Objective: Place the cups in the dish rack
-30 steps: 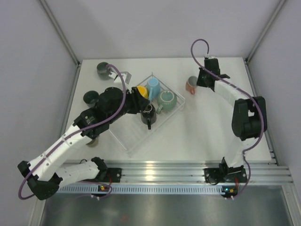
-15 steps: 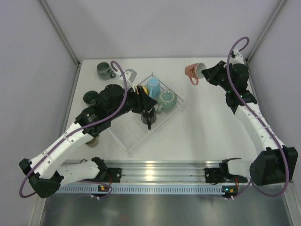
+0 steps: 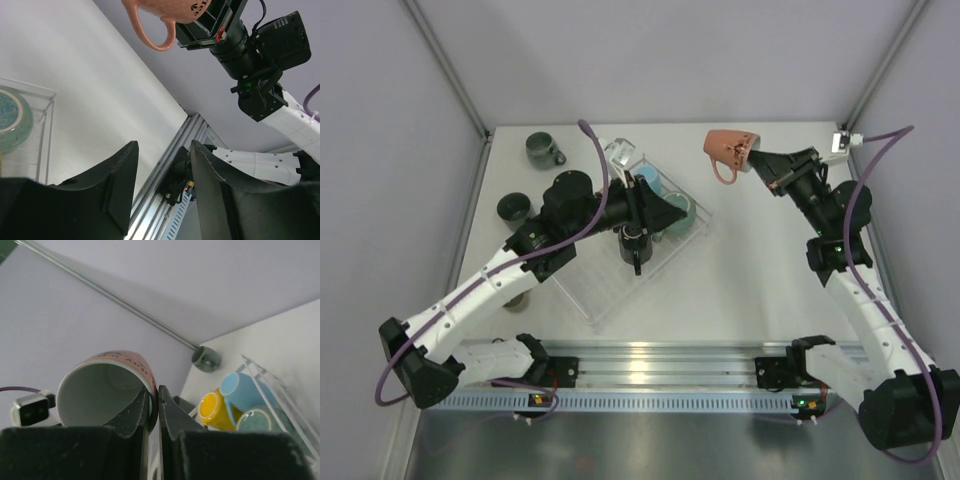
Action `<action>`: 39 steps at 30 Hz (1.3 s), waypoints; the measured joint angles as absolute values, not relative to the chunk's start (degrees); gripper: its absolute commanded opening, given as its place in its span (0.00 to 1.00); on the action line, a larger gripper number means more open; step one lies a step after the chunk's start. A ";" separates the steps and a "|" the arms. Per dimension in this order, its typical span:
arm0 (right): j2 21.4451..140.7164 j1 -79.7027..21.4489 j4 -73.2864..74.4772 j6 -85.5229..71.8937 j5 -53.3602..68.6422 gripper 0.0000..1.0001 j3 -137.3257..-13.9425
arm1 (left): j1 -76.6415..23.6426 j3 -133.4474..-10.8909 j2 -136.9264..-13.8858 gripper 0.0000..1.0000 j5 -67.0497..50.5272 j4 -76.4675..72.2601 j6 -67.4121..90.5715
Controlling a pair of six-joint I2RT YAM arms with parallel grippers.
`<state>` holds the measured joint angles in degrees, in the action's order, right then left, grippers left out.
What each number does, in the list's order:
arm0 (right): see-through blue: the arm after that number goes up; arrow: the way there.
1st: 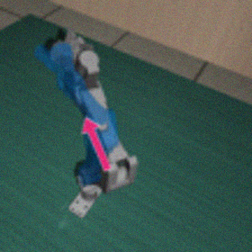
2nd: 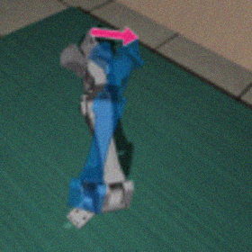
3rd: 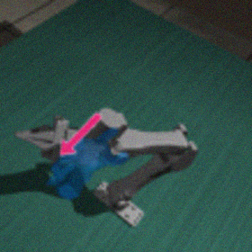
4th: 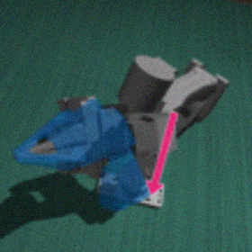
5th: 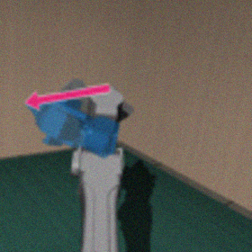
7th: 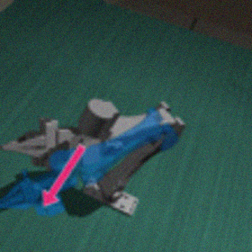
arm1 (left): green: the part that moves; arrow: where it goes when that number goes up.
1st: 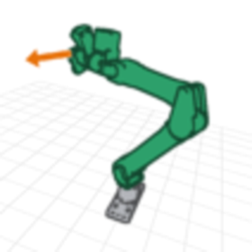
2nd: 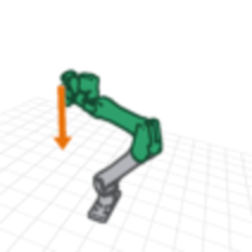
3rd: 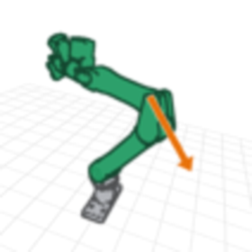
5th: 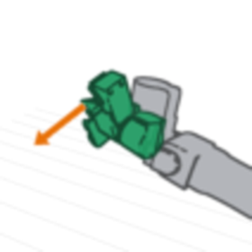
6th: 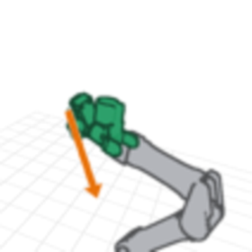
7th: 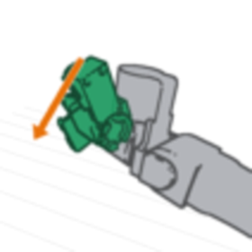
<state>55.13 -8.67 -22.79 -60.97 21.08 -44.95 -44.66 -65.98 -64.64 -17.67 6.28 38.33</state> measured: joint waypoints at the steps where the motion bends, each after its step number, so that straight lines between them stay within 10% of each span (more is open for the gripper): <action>1: 54.85 -8.95 -24.43 -62.59 21.32 0.00 -44.53 | -44.64 -65.63 -65.23 0.53 -18.79 4.86 38.87; 24: 52.90 -22.00 -38.96 -74.59 23.29 0.00 -39.97 | -44.53 -63.53 -70.81 0.56 -29.63 -18.76 46.46; 33: 52.84 -24.64 -40.66 -74.06 21.69 0.00 -37.91 | -44.18 -61.71 -70.81 0.03 -30.33 -21.76 49.10; 39: 52.38 -25.04 -40.99 -73.78 21.06 0.13 -36.21 | -44.18 -59.79 -70.54 0.00 -30.15 -22.92 49.69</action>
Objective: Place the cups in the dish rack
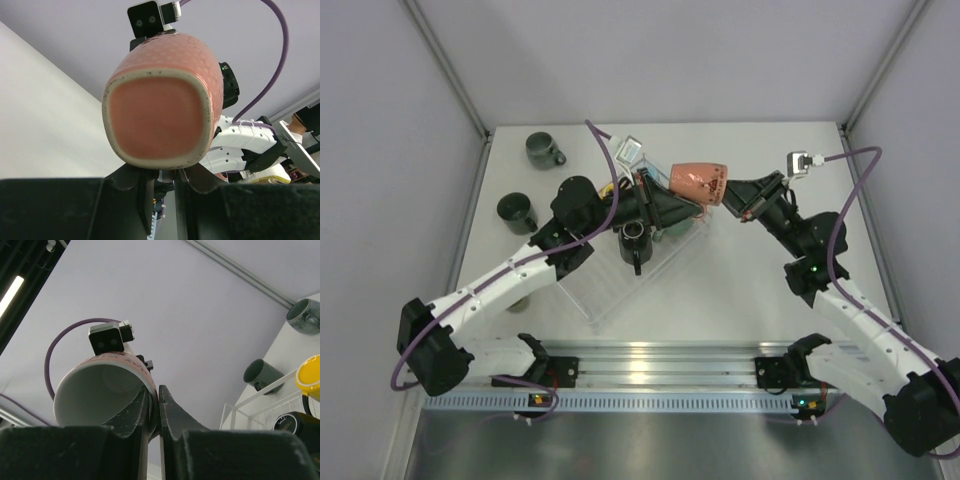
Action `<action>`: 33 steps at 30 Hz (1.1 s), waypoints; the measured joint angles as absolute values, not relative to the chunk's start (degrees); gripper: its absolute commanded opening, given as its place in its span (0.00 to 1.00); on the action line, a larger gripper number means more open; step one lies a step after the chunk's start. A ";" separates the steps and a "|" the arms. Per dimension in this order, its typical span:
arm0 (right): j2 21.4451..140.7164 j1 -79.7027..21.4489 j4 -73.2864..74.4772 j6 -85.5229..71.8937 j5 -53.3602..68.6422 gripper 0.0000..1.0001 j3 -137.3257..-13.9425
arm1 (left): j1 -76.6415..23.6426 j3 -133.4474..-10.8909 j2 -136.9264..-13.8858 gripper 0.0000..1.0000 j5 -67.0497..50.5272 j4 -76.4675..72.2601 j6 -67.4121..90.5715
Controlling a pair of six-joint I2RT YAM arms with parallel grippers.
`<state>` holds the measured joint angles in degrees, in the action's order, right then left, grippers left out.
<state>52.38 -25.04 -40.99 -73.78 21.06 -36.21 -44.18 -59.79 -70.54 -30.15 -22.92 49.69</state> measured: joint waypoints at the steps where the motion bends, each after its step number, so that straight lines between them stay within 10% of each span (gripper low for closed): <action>1: 52.36 -25.08 -40.93 -73.67 21.08 0.17 -35.94 | -44.18 -59.35 -70.39 0.00 -30.00 -22.92 49.67; 15: 41.21 -25.67 -21.67 -62.22 13.52 0.90 -35.92 | -44.29 -56.88 -63.88 0.00 -15.84 -6.11 41.10; 33: 36.12 -25.69 -4.58 -49.54 6.92 0.99 -44.07 | -41.36 -59.77 -61.14 0.00 18.37 26.24 34.06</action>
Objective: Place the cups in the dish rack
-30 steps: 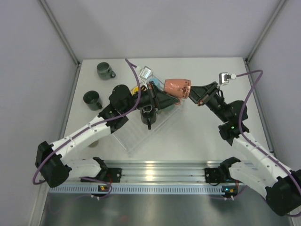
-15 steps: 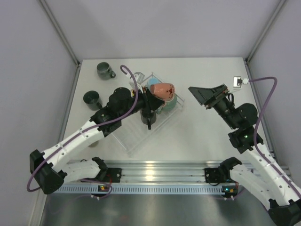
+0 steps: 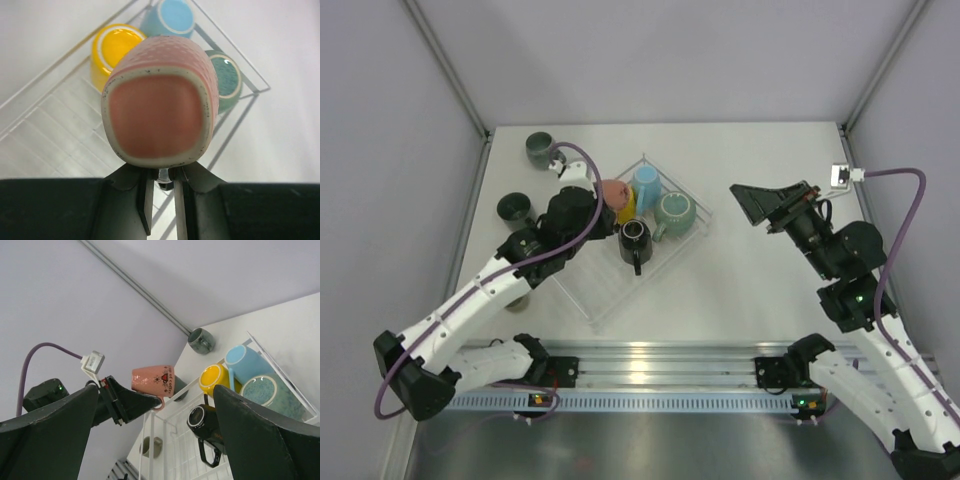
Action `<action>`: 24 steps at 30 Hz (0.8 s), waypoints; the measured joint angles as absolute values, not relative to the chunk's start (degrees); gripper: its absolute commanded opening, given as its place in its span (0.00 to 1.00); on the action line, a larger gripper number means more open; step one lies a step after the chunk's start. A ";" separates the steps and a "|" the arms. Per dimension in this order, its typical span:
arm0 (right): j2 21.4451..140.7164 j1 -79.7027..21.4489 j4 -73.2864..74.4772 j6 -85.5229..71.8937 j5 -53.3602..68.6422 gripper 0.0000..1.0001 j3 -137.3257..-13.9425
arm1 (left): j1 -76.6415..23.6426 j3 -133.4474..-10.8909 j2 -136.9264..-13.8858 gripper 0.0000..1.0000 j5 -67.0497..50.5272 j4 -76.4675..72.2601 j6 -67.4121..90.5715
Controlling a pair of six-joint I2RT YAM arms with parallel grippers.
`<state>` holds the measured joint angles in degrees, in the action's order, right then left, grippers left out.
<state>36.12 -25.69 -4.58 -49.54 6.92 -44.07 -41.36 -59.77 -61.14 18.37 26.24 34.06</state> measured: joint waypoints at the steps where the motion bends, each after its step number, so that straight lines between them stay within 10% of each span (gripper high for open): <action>1: 36.12 -25.69 -4.08 -48.97 6.74 0.99 -44.21 | -40.91 -59.99 -61.12 0.00 19.46 27.18 34.00; 24: 35.53 -25.69 -0.30 -43.83 6.13 0.99 -45.17 | -30.04 -55.27 -68.82 0.00 19.42 34.26 36.45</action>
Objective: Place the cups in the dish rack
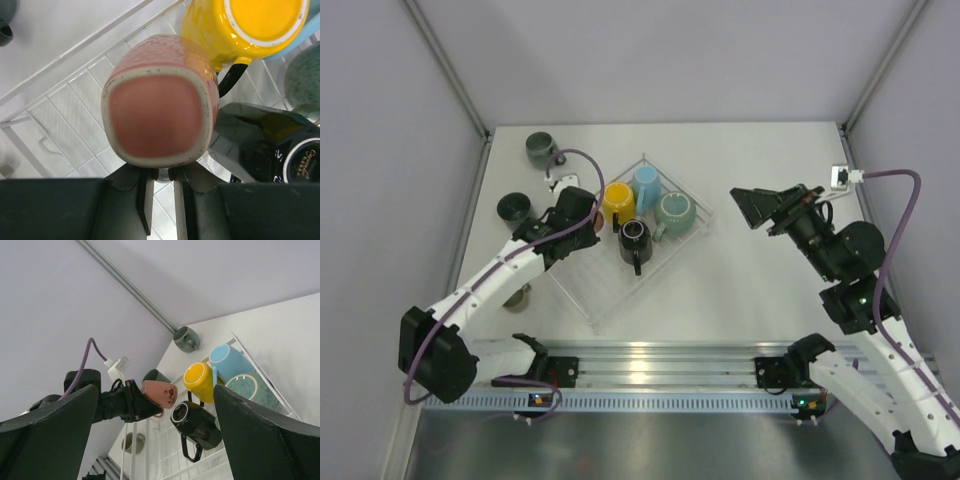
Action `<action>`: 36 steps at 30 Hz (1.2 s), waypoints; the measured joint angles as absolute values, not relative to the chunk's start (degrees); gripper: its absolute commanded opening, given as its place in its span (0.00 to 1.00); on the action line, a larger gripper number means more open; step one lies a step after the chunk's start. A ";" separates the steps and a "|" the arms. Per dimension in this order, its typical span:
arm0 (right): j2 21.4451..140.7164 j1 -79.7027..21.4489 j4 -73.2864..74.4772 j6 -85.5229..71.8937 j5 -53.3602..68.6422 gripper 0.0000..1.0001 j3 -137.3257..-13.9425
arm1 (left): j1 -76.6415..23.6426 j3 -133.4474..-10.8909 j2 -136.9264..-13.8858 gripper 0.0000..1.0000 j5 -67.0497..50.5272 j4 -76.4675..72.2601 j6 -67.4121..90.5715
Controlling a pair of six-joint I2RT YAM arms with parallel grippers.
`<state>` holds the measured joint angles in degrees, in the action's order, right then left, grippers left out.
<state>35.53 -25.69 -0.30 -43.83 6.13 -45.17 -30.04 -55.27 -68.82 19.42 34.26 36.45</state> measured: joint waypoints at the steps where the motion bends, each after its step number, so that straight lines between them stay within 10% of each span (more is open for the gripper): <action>1: 35.35 -25.69 -0.25 -43.66 6.09 0.99 -45.17 | -30.04 -55.16 -69.38 0.00 19.38 34.26 36.53; 20: 33.36 -25.69 1.98 -41.56 4.56 0.99 -45.45 | -30.04 -54.78 -78.46 0.05 20.73 33.87 39.09; 36: 33.01 -25.69 4.51 -40.47 3.18 0.99 -47.33 | -30.04 -55.64 -81.30 0.48 20.58 33.41 39.51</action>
